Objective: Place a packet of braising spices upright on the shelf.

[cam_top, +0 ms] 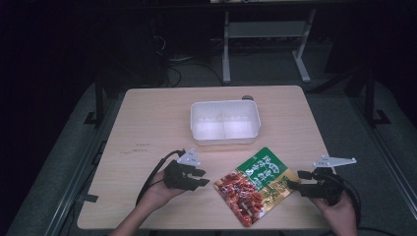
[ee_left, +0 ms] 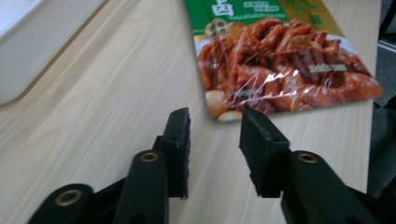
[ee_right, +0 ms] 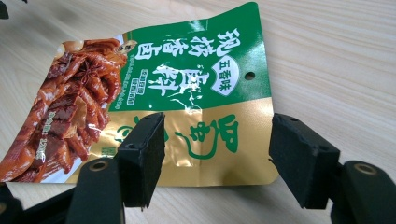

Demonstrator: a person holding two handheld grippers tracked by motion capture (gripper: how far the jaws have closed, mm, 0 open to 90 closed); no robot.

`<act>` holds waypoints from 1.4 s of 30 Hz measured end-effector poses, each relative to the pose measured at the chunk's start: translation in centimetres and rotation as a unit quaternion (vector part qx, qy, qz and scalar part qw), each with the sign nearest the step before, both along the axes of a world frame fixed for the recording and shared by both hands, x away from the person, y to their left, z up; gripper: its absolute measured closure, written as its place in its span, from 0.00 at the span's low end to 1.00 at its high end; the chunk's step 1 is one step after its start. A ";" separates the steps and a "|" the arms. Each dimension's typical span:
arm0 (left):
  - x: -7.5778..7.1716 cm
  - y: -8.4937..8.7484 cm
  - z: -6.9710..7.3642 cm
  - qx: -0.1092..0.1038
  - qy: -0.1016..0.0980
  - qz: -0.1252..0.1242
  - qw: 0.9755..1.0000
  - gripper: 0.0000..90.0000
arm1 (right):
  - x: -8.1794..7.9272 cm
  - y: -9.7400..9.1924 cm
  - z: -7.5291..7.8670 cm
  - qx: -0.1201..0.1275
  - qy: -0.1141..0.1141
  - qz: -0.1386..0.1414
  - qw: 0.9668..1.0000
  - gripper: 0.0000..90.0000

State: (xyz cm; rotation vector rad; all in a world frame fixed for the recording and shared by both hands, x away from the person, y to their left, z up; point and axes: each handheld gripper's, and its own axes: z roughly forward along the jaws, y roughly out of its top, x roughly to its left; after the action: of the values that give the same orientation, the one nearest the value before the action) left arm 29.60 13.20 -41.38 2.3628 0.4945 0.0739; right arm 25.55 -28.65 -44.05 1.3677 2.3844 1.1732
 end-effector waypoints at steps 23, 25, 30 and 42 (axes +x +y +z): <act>0.1 -7.5 -0.9 0.044 0.014 -0.068 0.997 0.98 | 0.6 -1.2 0.0 0.007 0.007 -0.010 1.000 0.37; 0.2 -8.1 -1.3 0.051 0.020 -0.072 0.996 0.99 | 0.8 -1.5 0.0 0.012 0.008 -0.011 1.000 0.36; 0.2 -9.1 -1.9 0.069 0.020 -0.079 0.994 1.00 | 1.0 -1.8 0.0 0.021 0.009 -0.014 1.000 0.36; 0.4 -10.2 -2.7 0.087 0.036 -0.096 0.991 1.00 | 2.7 -1.6 0.1 0.031 0.028 -0.002 0.999 0.36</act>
State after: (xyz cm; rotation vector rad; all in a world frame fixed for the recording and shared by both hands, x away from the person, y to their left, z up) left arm 29.98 2.95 -44.07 2.5802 0.3033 -0.0589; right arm 28.22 -30.30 -43.98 1.4426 2.4008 1.2333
